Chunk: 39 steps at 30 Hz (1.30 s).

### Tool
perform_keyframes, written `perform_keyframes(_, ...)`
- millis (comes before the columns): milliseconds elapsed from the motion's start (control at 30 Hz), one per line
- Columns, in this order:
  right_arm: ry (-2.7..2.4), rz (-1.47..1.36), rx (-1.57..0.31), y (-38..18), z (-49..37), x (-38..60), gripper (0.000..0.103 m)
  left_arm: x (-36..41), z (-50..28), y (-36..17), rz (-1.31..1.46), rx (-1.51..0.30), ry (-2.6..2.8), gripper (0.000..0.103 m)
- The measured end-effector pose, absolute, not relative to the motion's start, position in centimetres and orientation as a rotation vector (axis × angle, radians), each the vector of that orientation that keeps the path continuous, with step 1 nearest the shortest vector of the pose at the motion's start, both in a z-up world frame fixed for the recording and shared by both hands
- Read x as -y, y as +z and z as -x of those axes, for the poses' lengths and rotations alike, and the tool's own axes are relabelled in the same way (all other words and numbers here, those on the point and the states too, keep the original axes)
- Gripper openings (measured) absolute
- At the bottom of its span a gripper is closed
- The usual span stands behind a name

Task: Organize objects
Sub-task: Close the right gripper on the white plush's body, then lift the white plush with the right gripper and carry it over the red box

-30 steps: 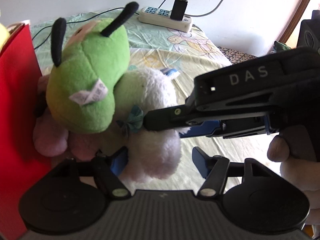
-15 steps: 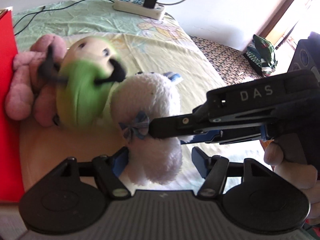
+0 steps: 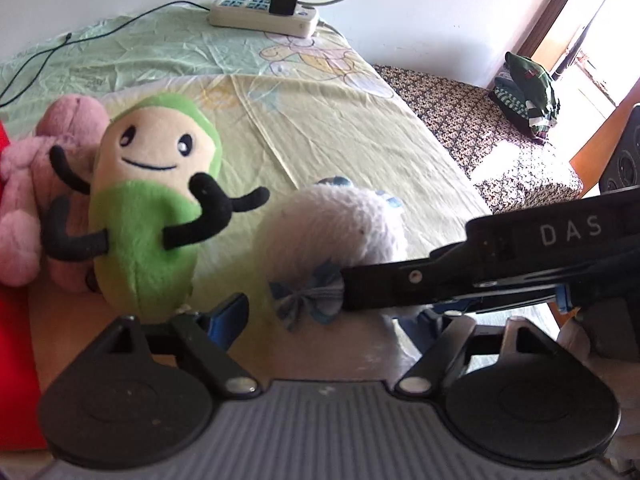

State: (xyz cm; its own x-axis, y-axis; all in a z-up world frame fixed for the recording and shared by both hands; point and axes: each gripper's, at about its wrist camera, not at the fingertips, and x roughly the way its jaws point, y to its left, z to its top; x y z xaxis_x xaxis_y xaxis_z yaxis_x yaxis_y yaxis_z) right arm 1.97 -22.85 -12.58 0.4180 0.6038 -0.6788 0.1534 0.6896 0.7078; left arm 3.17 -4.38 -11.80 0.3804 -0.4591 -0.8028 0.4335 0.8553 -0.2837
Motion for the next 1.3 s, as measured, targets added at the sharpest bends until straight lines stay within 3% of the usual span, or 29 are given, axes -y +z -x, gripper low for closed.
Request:
perform_keyframes(33,0.319,-0.792,-1.127,-12.7,-2.0,22.8,0.055,4.5,-3.4,-12.0,0.04,-1.047,-0.576,0.069)
perform_keyframes(200,0.333,-0.837,-1.125,-13.4,-2.0,23.2,0.055,4.6,-3.5,-12.2,0.045,-1.047,-0.57,0.067)
perform_keyframes(467,0.361,-0.81,-1.126,-12.3,-2.1,23.1,0.041,3.9,-2.8,-10.8,0.075,-1.037,-0.588,0.055)
perform_keyframes(933,0.444,-0.751,-1.144,-9.5,0.8,21.2,0.035,1.5,1.4,-8.4,0.142,-1.043,-0.59,0.052)
perform_keyframes(1300,0.617,-0.648,-1.085,-4.1,2.3,17.7,0.034,-1.8,5.8,-2.8,0.135,-0.919,-0.526,0.052)
